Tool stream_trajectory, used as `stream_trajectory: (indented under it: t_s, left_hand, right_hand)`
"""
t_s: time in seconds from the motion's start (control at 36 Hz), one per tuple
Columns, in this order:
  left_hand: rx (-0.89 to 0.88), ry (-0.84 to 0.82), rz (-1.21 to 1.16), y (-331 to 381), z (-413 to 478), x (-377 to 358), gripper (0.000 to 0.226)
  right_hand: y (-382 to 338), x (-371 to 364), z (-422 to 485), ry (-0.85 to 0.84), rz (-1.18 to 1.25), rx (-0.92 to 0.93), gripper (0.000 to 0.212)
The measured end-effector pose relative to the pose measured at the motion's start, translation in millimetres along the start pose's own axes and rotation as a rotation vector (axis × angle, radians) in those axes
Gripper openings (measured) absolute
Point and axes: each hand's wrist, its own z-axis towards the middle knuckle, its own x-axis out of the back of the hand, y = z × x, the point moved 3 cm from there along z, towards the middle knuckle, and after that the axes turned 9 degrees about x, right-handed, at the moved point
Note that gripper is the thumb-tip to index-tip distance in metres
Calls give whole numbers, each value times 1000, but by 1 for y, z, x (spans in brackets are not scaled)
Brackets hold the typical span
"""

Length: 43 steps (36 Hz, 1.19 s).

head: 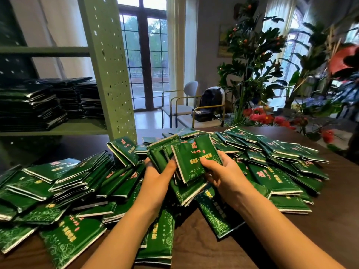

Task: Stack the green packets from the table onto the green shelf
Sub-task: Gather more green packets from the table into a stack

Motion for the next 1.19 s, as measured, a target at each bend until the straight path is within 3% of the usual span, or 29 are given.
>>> stream_trajectory:
  t_s: [0.06,0.11,0.28,0.39,0.47,0.5,0.58,0.69,0.86,0.97,1.11,1.19]
  left_hand:
    - [47,-14,-31,-7,6,2,126]
    - [86,-15,-94,-15,12,5,141]
    - [194,3,-285,-13,11,7,116]
    - [270,-5,-244,-15,13,11,108]
    - [299,-54,-187,-15,13,10,59]
    - [301,-82,-163,-16,12,9,56]
    - [276,-103,-117,-15,11,8,71]
    - [239,-57,-73,-20,18,11,121]
    - [152,-7,-5,-15,12,6,141]
    - [125,62,0,-18,14,8,142]
    - [248,-50,-133,-30,17,11,116]
    - [192,-110,-143,-10,4,0,108]
  right_hand:
    - [-2,2,1,25,13,27,33]
    - [-5,3,3,64,46,36,48]
    - [-20,14,8,150,194,88,60]
    - [-24,16,11,152,226,107,62]
    - [-26,13,7,104,176,92,62]
    - [-26,11,5,86,123,76,59]
    - [-25,8,-1,64,-53,60,53]
    - [-17,0,-4,9,-198,55,55]
    - [-10,-11,-9,-82,-382,199,50]
    - [-7,-17,-14,-149,-429,249,46]
    - [-8,-27,-24,-197,-487,298,62]
    - [-7,-29,-27,-268,-479,329,63]
